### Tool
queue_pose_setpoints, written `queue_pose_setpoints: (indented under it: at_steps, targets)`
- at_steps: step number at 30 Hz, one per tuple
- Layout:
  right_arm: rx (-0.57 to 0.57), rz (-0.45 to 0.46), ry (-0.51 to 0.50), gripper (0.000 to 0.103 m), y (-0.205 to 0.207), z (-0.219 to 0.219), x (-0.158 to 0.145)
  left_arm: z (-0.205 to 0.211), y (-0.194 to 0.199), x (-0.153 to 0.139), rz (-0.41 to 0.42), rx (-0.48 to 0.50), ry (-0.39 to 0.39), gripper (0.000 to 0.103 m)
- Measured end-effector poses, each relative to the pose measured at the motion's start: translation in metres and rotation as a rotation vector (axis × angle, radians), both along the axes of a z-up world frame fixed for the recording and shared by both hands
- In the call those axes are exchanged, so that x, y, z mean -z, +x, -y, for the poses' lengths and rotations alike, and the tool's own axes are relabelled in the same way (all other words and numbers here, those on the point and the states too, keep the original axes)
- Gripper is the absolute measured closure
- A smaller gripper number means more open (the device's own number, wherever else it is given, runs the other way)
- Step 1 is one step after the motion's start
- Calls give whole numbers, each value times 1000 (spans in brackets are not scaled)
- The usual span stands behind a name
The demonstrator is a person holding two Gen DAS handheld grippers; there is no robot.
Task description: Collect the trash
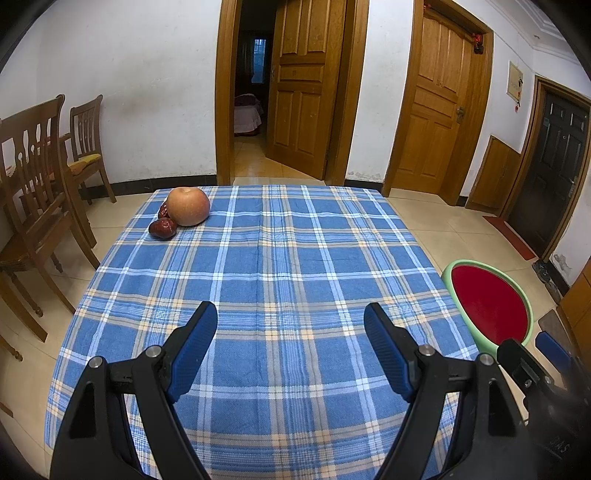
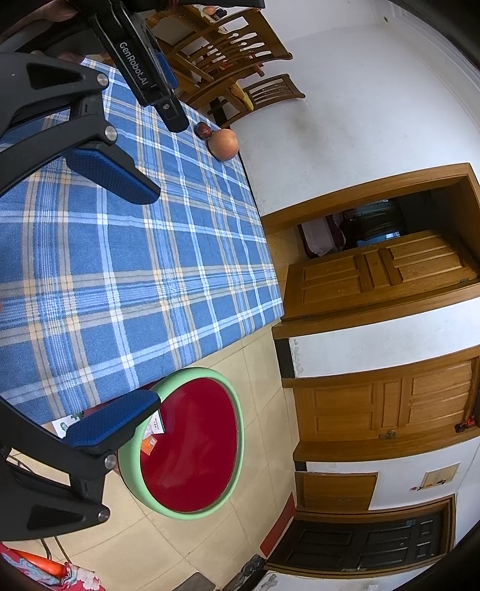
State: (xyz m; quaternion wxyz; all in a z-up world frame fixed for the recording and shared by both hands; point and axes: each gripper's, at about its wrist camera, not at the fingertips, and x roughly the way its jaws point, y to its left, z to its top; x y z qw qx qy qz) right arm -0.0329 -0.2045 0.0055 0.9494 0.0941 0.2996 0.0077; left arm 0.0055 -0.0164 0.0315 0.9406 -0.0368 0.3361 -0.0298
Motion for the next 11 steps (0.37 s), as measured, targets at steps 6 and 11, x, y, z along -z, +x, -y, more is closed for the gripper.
queue_pose_setpoints:
  at_steps: [6,11]
  targets:
    - [1,0,0,0,-1,1,0,1,-1,0,2,-1,-1,22]
    - [0,-2,-1,0,0,0,0,0,0,0,-2,-3,-1,22]
